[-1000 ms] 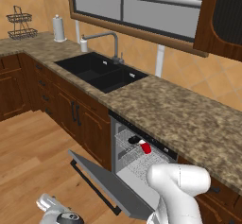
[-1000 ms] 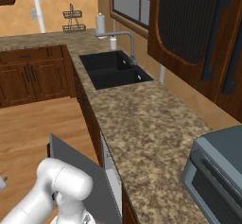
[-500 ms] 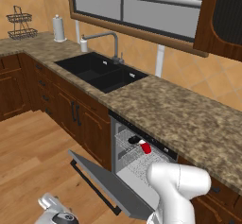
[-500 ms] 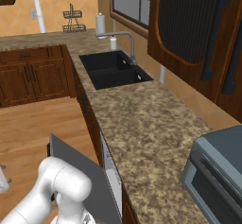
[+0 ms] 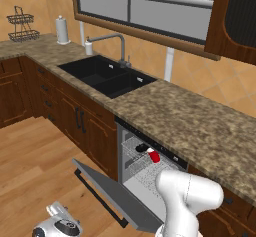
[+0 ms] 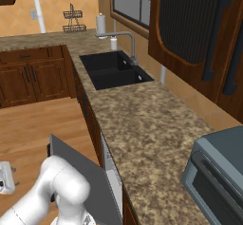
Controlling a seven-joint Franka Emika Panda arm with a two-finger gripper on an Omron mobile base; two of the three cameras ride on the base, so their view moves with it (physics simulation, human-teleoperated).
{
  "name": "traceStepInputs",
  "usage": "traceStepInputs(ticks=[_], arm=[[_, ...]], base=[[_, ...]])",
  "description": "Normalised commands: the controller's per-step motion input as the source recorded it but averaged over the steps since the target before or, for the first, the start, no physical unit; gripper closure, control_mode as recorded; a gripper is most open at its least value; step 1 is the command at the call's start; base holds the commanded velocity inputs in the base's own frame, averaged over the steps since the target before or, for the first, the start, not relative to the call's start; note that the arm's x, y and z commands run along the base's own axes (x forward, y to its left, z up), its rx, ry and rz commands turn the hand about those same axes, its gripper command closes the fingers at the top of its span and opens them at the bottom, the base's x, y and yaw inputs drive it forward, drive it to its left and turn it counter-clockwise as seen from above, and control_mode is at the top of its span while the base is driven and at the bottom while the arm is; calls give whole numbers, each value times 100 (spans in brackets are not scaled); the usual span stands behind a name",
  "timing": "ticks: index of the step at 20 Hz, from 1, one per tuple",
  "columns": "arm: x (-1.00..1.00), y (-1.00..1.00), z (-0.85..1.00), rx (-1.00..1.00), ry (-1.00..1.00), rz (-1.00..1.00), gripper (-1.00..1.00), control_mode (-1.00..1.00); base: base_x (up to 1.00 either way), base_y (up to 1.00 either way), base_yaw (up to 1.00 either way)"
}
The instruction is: Pick up the cup and bowl from the counter, place them in the dishwasher, and close the dishwasher door.
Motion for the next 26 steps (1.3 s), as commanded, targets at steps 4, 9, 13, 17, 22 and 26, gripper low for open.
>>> traceStepInputs(ticks=[4,9,13,17,22,26], arm=[[48,-2,-45,-10,9,-16,-100,-100],[47,0,-60,-13,5,-16,-100,-100],[34,0,-65,-15,1,-15,-100,-100],[28,0,-61,-15,0,-15,-100,-100],[29,0,-71,-19,0,-14,-100,-100],[30,-3,-82,-24,0,-12,-100,-100]], base=[[0,0,0],[0,0,0],[0,0,0],[0,0,0],[0,0,0],[0,0,0]])
